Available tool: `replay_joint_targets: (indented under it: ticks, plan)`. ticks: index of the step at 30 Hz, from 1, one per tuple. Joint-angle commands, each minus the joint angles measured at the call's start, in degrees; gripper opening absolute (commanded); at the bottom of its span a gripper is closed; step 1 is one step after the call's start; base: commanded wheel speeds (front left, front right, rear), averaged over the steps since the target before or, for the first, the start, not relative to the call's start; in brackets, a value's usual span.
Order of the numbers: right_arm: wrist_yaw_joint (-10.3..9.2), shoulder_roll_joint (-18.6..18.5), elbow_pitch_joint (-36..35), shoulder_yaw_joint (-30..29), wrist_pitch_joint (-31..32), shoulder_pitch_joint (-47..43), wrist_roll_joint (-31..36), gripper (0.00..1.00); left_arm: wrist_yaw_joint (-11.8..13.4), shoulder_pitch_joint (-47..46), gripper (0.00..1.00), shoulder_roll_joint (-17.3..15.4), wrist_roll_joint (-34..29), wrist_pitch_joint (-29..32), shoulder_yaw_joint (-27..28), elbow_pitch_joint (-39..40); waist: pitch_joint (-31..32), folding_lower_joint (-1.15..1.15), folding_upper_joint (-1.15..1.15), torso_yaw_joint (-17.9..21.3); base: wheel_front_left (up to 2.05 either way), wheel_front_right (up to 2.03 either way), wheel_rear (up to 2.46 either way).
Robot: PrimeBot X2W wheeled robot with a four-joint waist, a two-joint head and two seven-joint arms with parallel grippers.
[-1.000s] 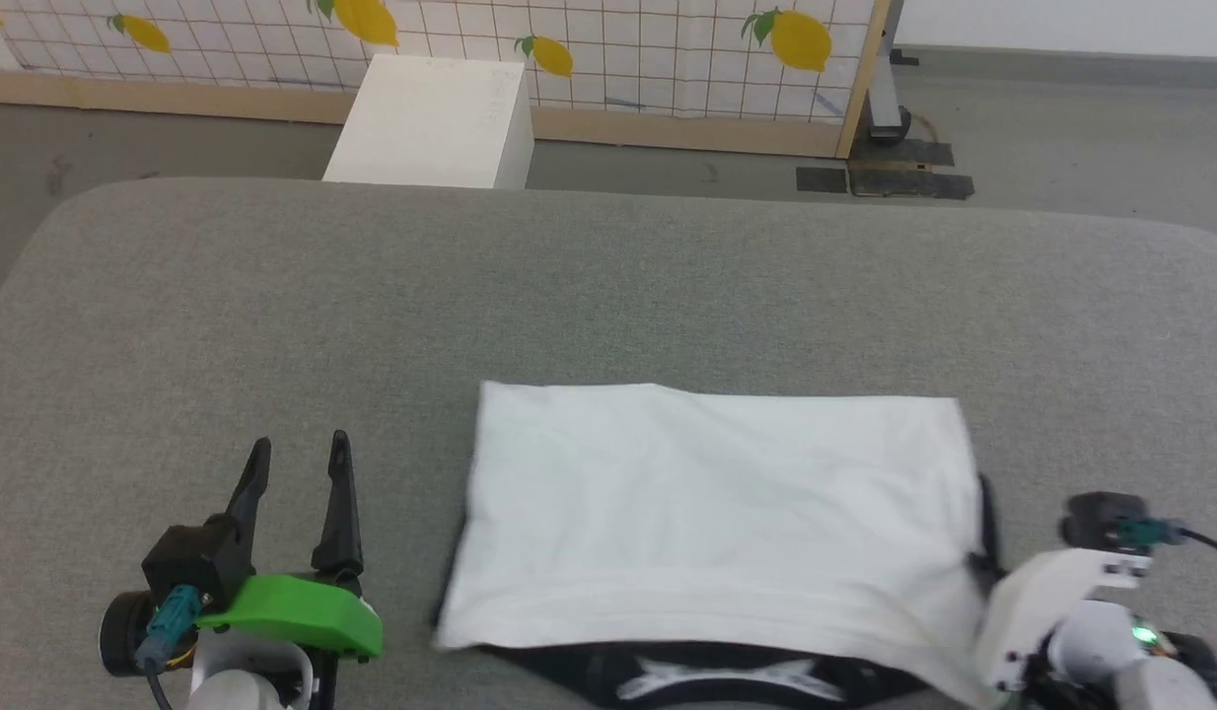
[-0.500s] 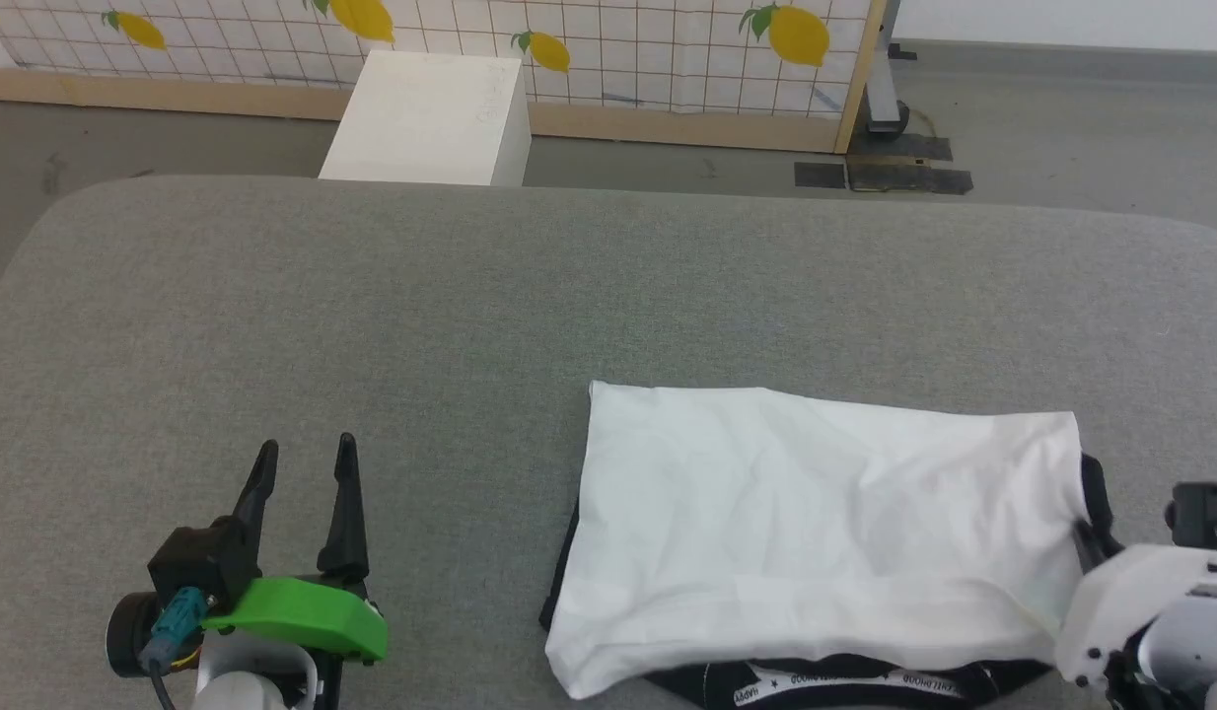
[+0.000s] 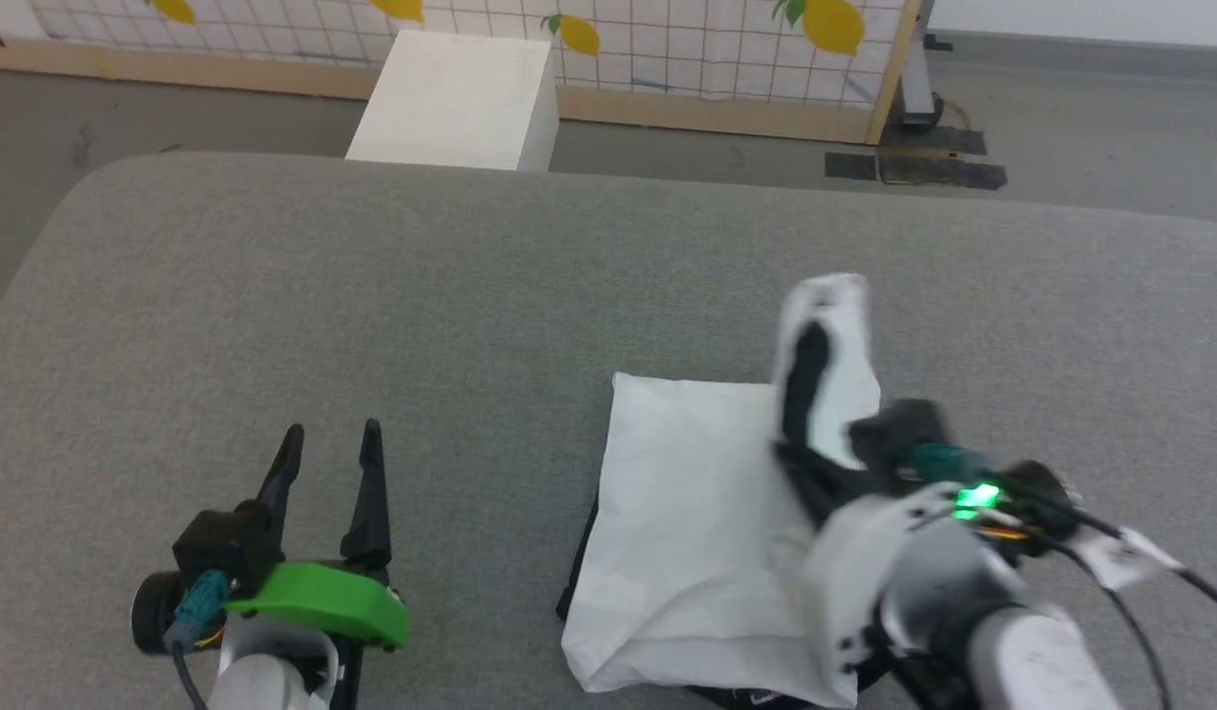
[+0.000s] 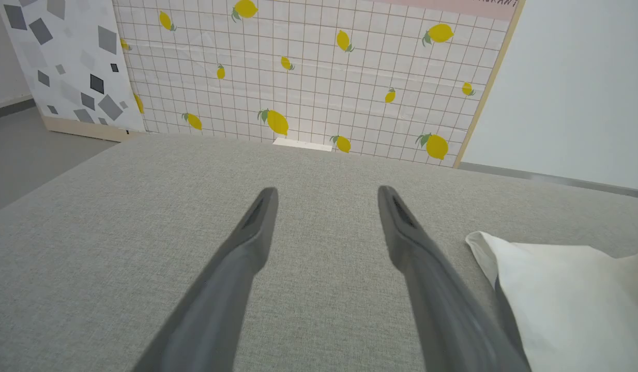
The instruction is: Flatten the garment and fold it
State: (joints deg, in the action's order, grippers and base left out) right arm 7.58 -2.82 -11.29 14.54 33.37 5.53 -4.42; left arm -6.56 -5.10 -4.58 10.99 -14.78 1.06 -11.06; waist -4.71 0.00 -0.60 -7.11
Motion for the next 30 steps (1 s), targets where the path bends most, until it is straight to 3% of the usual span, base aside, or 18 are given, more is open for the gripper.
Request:
replay_joint_targets:
  ticks: [1, 6, 13, 14, 15, 16, 20, 24, 30]
  plan:
    - [-0.09, -0.06, 1.68, 2.00, 0.18, 1.82, 0.16, 0.00, -0.33, -1.23, 1.00, 0.45, -0.82, -0.22, -0.30, -0.28, -0.79, 0.00, 0.60, -1.10, 0.00, 0.00, 0.00]
    - [-0.09, -0.06, 10.63, 9.47, 0.12, 6.51, -1.25, 0.00, -0.50, -2.11, 1.00, 0.76, -0.59, -0.22, -0.81, -0.60, -2.20, 0.00, 0.60, -2.80, 0.00, 0.00, 0.00]
    - [-0.09, -0.06, 21.02, 12.65, -1.72, 10.97, -4.52, 0.00, -0.64, -3.00, 1.00, 0.99, -0.49, -0.22, -0.53, -0.94, -3.94, 0.00, 0.60, -4.08, 0.00, 0.00, 0.00]
    - [-0.09, -0.06, 22.36, 12.98, -1.77, 11.38, -5.29, 0.30, -0.66, -3.07, 1.00, 1.02, -0.49, -0.22, -0.46, -1.00, -4.03, 0.00, 0.60, -4.13, 0.00, 0.00, 0.00]
    - [-0.09, -0.06, 23.27, 13.35, -1.78, 11.64, -6.17, 0.71, -0.67, -3.13, 1.00, 1.05, -0.50, -0.22, -0.41, -1.04, -4.09, 0.00, 0.60, -4.16, 0.00, 0.00, 0.00]
    - [-0.09, -0.06, 24.11, 13.54, -1.98, 11.79, -7.92, 1.00, -0.68, -3.19, 1.00, 1.08, -0.53, -0.22, -0.36, -1.10, -4.11, 0.00, 0.60, -4.18, 0.00, 0.00, 0.00]
    - [-0.09, -0.06, 24.59, 14.56, -3.82, 12.32, -14.16, 1.00, -0.72, -3.03, 1.00, 1.18, -0.61, -0.22, 0.09, -1.28, -3.62, 0.00, 0.60, -3.69, 0.00, 0.00, 0.00]
    - [-0.09, -0.06, 20.28, 12.85, -10.38, 12.54, -19.81, 1.00, -0.76, -2.53, 1.00, 1.19, -0.86, -0.22, 0.63, -1.27, -2.54, 0.00, 0.60, -2.54, 0.00, 0.00, 0.00]
    - [-0.09, -0.06, 11.55, 2.77, -23.65, 9.30, -20.56, 1.00, -0.82, -1.58, 1.00, 1.07, -1.20, -0.22, 1.06, -0.90, -0.82, 0.00, 0.60, -0.54, 0.00, 0.00, 0.00]
